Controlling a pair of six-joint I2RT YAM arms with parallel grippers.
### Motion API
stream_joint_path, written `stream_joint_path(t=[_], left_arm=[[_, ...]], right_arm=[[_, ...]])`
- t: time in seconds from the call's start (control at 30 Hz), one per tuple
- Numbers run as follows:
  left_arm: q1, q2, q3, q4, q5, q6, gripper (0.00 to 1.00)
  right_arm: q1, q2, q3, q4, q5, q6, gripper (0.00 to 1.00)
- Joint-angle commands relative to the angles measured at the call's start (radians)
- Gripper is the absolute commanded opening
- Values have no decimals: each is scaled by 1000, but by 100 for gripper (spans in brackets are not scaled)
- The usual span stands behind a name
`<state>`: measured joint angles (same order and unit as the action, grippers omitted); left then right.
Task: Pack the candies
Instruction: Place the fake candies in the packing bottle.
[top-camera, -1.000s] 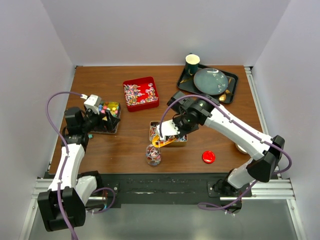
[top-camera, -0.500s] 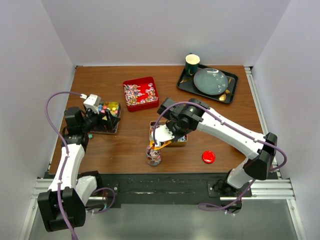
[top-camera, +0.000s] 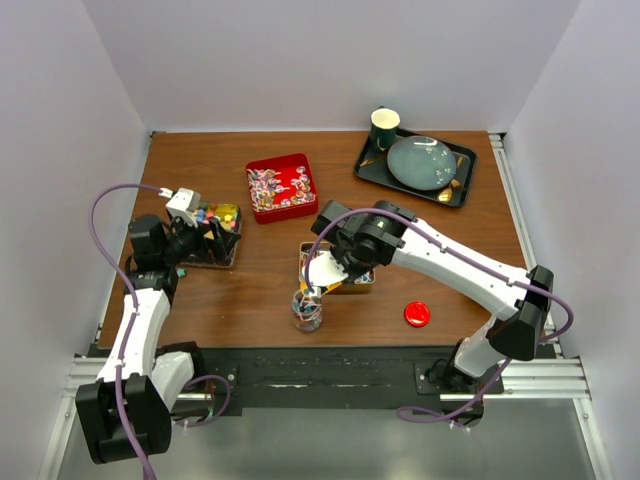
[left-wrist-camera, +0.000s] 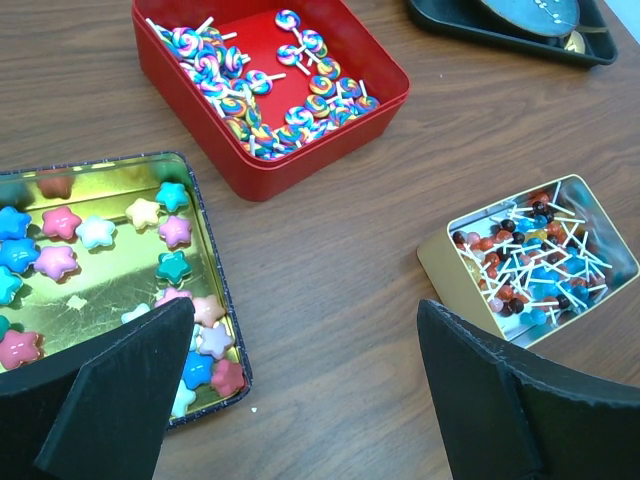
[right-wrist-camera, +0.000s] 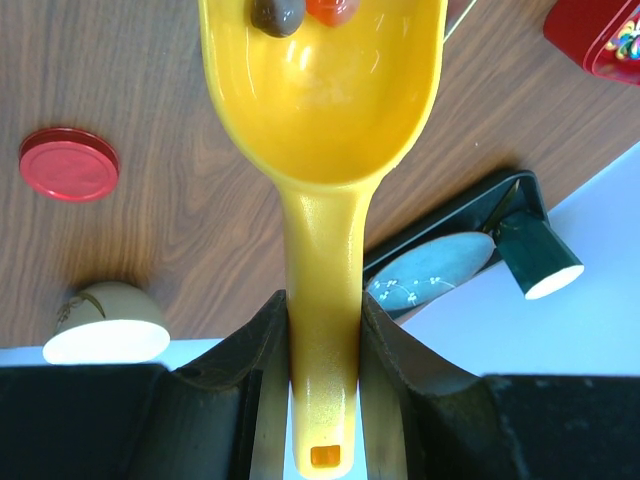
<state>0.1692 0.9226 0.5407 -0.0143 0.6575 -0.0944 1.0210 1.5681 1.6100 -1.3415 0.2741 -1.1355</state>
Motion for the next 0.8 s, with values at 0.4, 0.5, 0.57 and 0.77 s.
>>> stream_joint_path(t=[0.4,0.5,0.57,0.77], left_arm=[[7,4,-2,65,13,-21,98],[7,1,-4,68,14,-22,98],[9,2,-7,74,13,-25,98],[9,-1,-10,80,16,-30,98]], right_arm=[[40,-33,25,-229,151,-20,0],[53,-28,27,-242,184,-15,0],[59,-29,37,-243,186,-17,0],[76,-33,50,-243,211,-26,0]])
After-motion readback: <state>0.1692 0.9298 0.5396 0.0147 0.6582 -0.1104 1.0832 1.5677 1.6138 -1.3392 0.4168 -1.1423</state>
